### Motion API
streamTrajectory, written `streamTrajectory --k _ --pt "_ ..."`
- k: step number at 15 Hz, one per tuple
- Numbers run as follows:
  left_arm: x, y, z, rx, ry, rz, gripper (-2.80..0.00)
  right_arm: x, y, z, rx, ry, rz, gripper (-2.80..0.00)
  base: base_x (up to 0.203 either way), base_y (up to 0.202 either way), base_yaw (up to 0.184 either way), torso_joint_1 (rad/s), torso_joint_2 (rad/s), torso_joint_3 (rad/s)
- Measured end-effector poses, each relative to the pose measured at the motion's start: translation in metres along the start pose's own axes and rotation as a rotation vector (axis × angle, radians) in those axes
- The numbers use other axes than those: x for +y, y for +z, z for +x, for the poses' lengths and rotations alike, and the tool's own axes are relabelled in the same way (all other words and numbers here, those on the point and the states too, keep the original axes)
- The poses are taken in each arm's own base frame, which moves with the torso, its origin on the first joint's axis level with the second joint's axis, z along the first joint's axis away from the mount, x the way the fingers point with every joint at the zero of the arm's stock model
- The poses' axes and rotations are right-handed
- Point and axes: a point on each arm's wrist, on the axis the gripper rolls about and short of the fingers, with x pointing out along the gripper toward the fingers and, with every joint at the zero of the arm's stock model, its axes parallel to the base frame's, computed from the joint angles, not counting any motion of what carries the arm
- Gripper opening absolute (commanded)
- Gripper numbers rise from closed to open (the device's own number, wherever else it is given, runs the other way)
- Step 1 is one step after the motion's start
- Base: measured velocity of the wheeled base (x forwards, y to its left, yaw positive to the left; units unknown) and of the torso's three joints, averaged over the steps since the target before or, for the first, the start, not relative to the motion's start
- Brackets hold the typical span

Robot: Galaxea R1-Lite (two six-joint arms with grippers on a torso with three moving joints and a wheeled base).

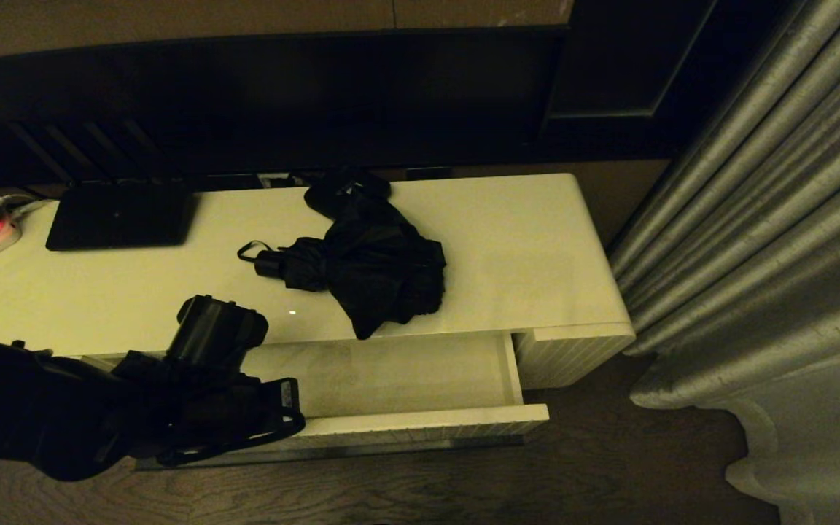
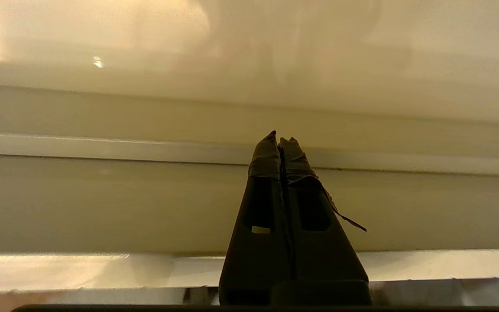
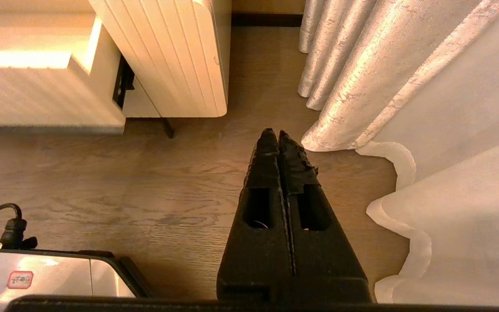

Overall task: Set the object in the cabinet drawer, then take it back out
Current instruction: Open the drawer

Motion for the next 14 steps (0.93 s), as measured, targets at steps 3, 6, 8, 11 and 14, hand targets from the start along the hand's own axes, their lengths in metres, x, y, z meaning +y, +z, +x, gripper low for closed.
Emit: streamTrajectory --k 3,6,8,11,14 --pt "0.000 -0.007 -0.001 0.058 -0.035 0.004 -2.80 0.000 0.000 0.000 0.000 0.000 0.000 -2.80 0.000 0.000 0.000 0.000 0.00 0.000" --pt "0.002 -0.015 -0.002 0.141 -0.058 -0.009 -2.80 0.000 0.000 0.000 0.000 0.000 0.000 -2.80 0.000 0.000 0.000 0.000 0.00 0.000" --pt "0.004 -0.024 -0.003 0.228 -0.067 -0.001 -2.80 0.000 0.000 0.000 0.000 0.000 0.000 -2.80 0.000 0.000 0.000 0.000 0.00 0.000" --pt "0.004 -0.031 -0.004 0.288 -0.057 0.010 -2.80 0.000 0.000 0.000 0.000 0.000 0.000 -2.80 0.000 0.000 0.000 0.000 0.00 0.000" --pt "0.003 -0.039 -0.004 0.348 -0.076 0.035 -2.80 0.000 0.000 0.000 0.000 0.000 0.000 -2.80 0.000 0.000 0.000 0.000 0.00 0.000"
